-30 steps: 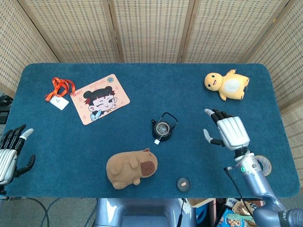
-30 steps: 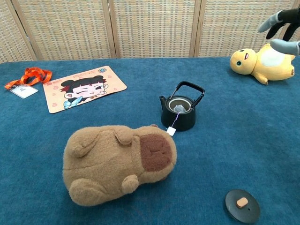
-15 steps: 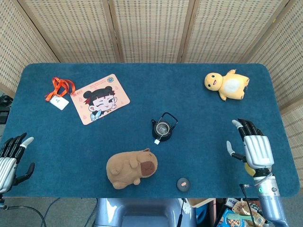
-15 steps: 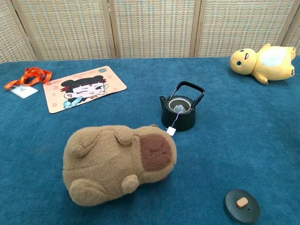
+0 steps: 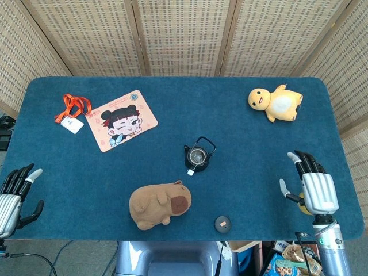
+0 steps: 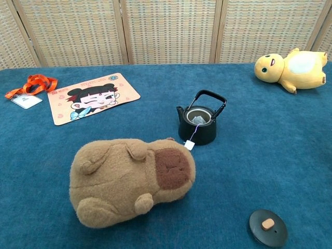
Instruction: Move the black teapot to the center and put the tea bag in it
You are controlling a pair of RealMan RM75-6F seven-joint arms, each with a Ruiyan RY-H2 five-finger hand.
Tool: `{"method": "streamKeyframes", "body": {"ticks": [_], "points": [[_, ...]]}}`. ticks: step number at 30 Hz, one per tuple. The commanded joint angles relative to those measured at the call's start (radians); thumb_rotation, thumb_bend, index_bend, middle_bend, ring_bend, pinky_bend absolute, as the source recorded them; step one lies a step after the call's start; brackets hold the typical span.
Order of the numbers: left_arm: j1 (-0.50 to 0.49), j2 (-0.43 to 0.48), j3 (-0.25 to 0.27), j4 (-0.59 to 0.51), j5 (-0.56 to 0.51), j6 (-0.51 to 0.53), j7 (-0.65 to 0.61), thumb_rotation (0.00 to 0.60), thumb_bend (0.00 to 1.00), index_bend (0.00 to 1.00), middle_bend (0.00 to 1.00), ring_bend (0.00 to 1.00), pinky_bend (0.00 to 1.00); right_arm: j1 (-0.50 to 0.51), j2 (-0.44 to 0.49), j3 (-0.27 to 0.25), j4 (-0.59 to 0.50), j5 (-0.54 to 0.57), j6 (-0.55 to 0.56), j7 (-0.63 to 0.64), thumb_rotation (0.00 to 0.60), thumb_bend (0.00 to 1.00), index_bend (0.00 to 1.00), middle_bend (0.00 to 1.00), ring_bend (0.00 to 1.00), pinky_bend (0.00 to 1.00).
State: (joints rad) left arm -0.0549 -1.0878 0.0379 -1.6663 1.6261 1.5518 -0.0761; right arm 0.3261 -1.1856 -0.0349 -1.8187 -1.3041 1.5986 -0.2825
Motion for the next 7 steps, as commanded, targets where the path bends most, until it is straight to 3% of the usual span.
{"method": "streamKeyframes", "body": {"ticks": [1,7], "points": [[0.001,0.001,0.002,-0.002,0.003,0.0,0.0,0.6,0.47,0.1,0.0,0.0,0.0,-0.014,-0.004,-0.005,0.005,-0.033,0.002,0.008,0.277,0.58,0.18,0.2,0.16,0.33],[0.002,0.003,0.004,-0.006,0.009,-0.001,0.005,0.6,0.47,0.1,0.0,0.0,0.0,-0.035,-0.008,0.0,0.003,-0.067,-0.006,0.005,0.279,0.58,0.18,0.2,0.16,0.33]]}}
